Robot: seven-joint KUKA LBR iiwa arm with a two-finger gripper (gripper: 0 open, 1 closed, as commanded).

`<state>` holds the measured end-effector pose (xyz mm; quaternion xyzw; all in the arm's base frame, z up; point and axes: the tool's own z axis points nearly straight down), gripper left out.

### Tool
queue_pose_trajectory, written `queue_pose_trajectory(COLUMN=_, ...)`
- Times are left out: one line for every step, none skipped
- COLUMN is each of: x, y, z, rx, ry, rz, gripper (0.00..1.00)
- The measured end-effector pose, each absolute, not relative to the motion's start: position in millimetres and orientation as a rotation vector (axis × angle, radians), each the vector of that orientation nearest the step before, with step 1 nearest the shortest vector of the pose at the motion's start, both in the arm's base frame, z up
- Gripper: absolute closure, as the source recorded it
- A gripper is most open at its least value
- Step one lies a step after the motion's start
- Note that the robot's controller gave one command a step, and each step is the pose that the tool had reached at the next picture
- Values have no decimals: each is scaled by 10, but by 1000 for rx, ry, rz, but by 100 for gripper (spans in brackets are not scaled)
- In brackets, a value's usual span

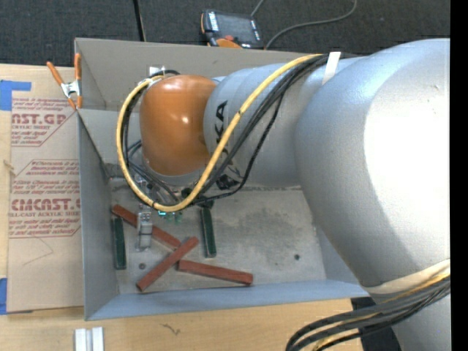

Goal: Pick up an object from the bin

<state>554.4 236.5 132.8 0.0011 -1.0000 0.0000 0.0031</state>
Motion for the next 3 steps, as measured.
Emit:
queue_pose_trajectory(x=5459, y=1850, z=655, rx=-73, ry=-3135, rz=3, gripper=0)
queue_pose_trajectory(x=5480, y=1875, z=699, rx=-69, ry=-3142, rz=-1, gripper=100)
queue_pose_trajectory(x=5396, y=1983, z=2383, rx=315, ry=-3135, rz=-4, gripper=100)
